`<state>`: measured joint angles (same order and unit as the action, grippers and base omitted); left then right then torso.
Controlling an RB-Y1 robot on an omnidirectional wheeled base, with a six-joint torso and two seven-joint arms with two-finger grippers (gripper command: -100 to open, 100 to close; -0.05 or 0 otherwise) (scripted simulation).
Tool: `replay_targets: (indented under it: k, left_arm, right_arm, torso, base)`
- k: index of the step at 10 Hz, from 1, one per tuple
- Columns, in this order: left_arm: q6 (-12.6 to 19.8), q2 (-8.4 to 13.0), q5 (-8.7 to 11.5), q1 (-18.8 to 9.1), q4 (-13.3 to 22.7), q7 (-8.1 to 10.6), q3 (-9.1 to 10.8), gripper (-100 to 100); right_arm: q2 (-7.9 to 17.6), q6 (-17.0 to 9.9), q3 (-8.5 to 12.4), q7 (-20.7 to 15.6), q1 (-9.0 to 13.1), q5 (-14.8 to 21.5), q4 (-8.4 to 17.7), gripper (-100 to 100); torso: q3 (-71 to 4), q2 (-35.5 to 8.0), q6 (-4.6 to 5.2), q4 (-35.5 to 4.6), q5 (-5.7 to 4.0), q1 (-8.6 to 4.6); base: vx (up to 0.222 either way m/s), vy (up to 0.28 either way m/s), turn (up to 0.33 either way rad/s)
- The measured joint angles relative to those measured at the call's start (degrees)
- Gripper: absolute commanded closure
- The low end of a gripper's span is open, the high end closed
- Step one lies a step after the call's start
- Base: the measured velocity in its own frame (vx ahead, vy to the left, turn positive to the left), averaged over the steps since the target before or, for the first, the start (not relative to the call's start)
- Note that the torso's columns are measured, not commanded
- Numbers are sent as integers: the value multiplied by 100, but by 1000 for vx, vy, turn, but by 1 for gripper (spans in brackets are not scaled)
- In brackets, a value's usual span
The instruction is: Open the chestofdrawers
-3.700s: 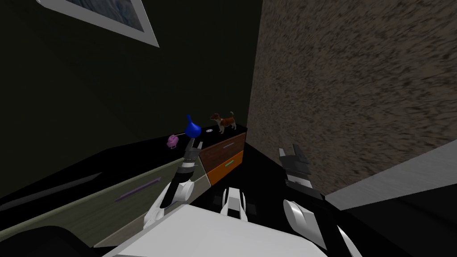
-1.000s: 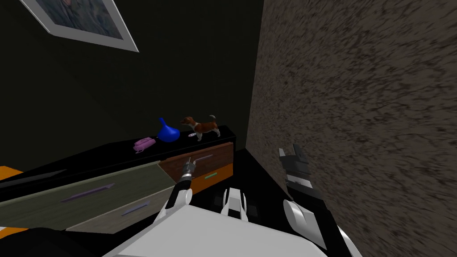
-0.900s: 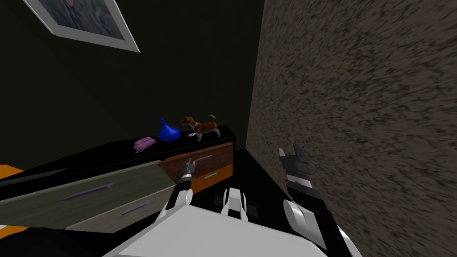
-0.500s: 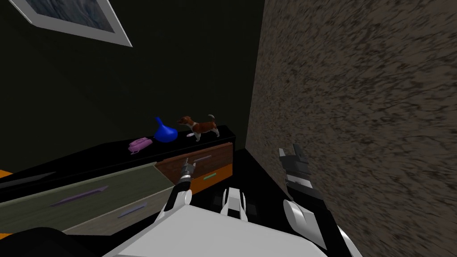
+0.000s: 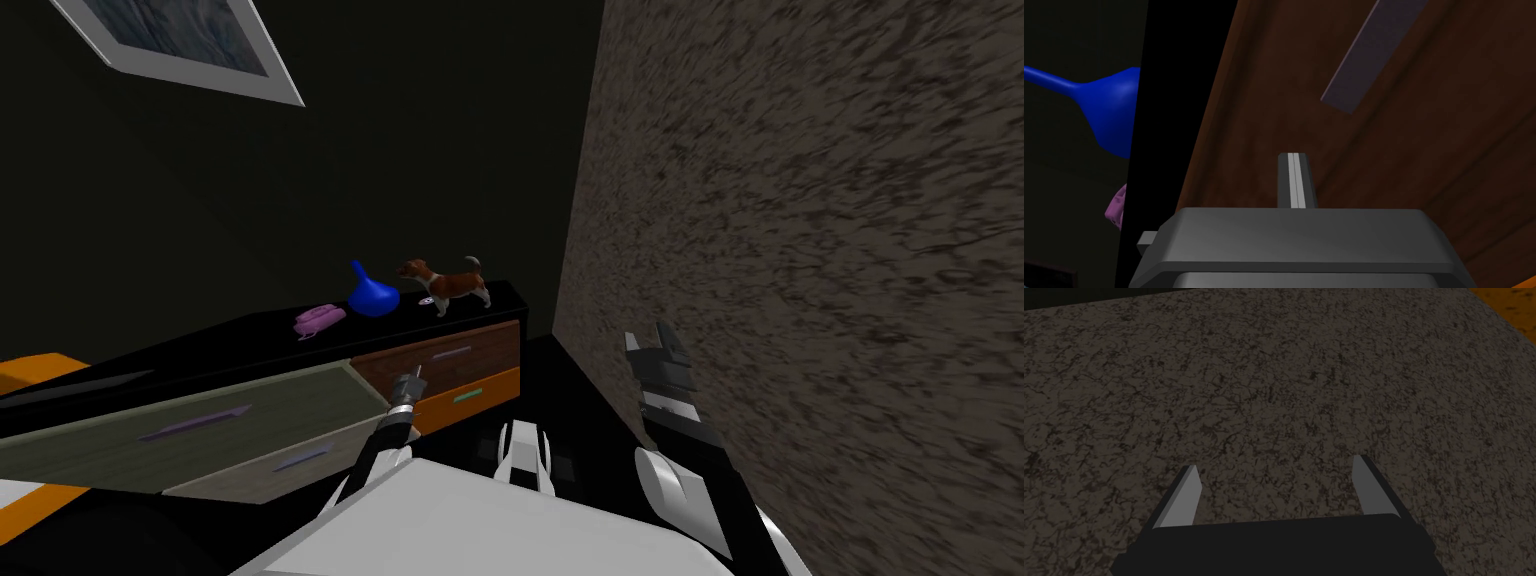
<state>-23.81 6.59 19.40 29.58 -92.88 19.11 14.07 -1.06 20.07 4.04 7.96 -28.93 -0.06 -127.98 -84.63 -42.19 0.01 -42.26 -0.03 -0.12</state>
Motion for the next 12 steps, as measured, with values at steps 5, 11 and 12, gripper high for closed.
replay_targets:
  k: [5, 11, 12]
  left_arm:
    - [-651, 912, 200, 853, -32, 786, -330, 100]
    - [-662, 1060, 204, 878, 92, 888, -406, -100]
    - [-641, 1096, 228, 926, 34, 908, -375, -100]
  right_arm:
    - [0, 0, 0, 0, 0, 0, 0, 0]
    - [1, 0, 1, 0, 0, 0, 0, 0]
    - [2, 0, 1, 0, 0, 0, 0, 0]
  torso:
    - [6, -11, 0, -2, 4, 16]
    - [18, -34, -3, -7, 5, 24]
    - [21, -29, -1, -10, 9, 34]
  base:
    - [61, -119, 138]
    - [127, -60, -21]
    - [73, 2, -4]
